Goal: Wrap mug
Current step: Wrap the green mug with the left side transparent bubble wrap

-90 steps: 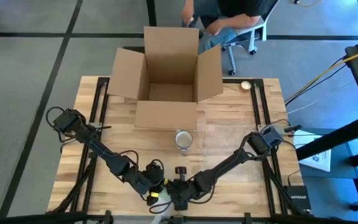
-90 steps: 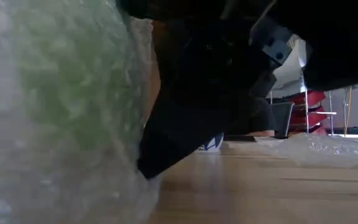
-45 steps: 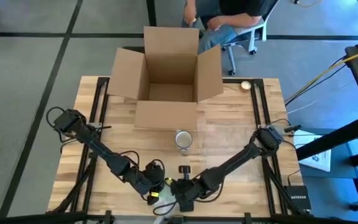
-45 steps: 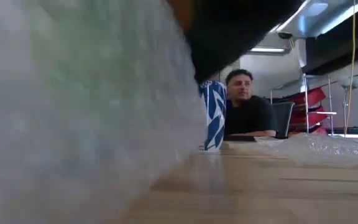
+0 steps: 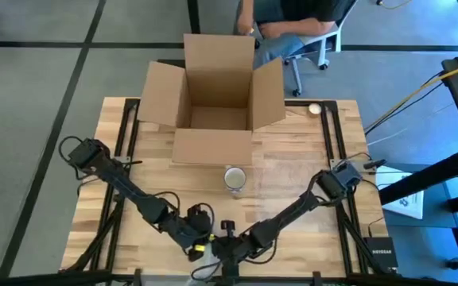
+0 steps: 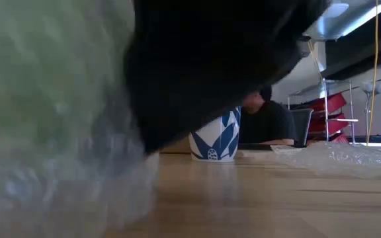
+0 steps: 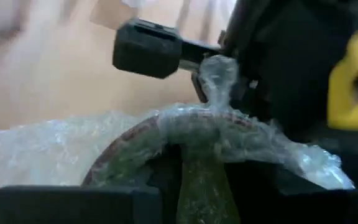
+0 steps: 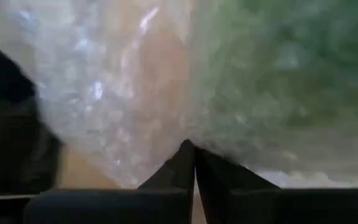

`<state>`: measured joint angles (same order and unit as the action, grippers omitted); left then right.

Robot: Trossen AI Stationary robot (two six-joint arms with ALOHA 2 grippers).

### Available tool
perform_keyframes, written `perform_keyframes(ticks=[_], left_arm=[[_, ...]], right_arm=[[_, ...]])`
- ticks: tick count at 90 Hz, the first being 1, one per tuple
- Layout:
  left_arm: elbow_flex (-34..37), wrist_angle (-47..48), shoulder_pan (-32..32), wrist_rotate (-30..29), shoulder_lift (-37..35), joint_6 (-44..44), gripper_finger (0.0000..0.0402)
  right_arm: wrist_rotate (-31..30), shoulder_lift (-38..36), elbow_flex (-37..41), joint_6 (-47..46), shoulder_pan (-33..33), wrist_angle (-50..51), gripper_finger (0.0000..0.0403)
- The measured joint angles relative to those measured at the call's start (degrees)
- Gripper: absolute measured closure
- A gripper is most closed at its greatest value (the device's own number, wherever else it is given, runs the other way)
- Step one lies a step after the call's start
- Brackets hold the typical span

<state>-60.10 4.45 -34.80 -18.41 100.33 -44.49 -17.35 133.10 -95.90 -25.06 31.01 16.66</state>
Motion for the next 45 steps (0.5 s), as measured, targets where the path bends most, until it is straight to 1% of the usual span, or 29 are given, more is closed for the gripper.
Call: perform_keyframes(ticks=[9, 18, 34, 45], left_arm=[[0.00, -0.10, 0.02, -0.48, 0.00, 0.34, 0.0297], [0.00, -0.26, -0.07, -0.58, 0.00, -0.15, 0.0297], [-0.26, -0.37, -0.68, -0.33, 0.13, -1.86, 0.0297], [-0.26, -0.53, -0.79, 0.37, 0.17, -1.60, 0.0296]], right_arm=[[-0.89, 0.04, 0.02, 0.80, -0.22, 0.35, 0.0402], [0.87, -0.17, 0.02, 2.82, -0.20, 1.04, 0.0402], [4.95, -2.40, 0.02, 2.98, 0.64, 7.51, 0.0402], [6.03, -4.67, 0.17, 2.78, 1.03, 12.69, 0.0402]])
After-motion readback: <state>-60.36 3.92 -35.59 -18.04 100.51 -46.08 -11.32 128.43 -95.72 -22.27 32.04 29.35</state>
